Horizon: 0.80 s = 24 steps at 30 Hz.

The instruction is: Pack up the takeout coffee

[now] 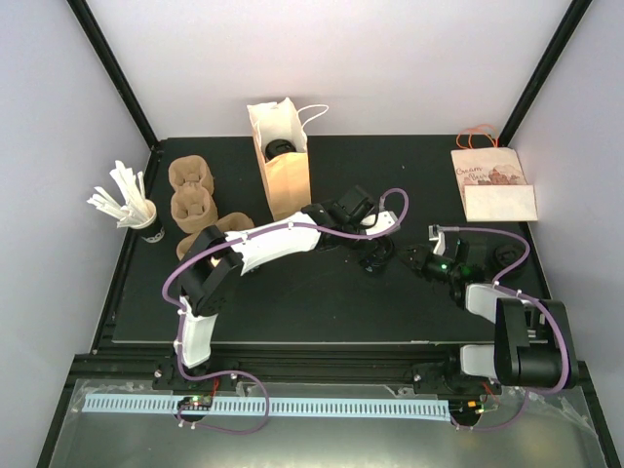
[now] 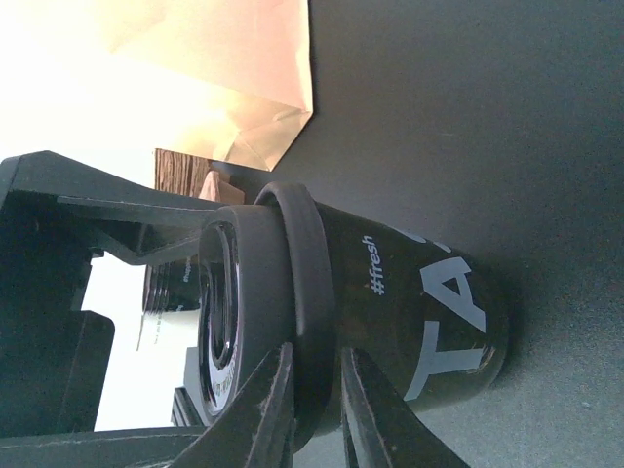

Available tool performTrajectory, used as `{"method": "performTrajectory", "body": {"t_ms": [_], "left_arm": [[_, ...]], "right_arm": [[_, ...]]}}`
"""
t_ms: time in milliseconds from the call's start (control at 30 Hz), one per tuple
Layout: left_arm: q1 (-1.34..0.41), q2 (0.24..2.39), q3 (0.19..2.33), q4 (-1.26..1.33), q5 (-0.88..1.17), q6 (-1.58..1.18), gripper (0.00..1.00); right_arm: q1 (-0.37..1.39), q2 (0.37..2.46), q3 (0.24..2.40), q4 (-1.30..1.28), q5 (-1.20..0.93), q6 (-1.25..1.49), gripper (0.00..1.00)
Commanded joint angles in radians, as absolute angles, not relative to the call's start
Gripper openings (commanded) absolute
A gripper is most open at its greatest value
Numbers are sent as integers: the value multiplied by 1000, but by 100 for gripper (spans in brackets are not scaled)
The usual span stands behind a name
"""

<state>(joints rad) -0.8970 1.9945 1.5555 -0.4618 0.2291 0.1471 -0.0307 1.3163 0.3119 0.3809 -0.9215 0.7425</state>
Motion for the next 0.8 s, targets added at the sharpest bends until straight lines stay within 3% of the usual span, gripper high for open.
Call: {"method": "performTrajectory", "body": {"t_ms": [0,400,767], "left_arm": [[-920,2071,1510,-532,239,132,72],[-950,2092,1500,-538,159,133,72],[-965,2098,1499,-558,102,123,71]], "right_arm": [[-26,1389,227,231,-847,749,15],[-25,1330,272,77,-830,751,16],[-25,1279,403,-117,-801,628,24]]}}
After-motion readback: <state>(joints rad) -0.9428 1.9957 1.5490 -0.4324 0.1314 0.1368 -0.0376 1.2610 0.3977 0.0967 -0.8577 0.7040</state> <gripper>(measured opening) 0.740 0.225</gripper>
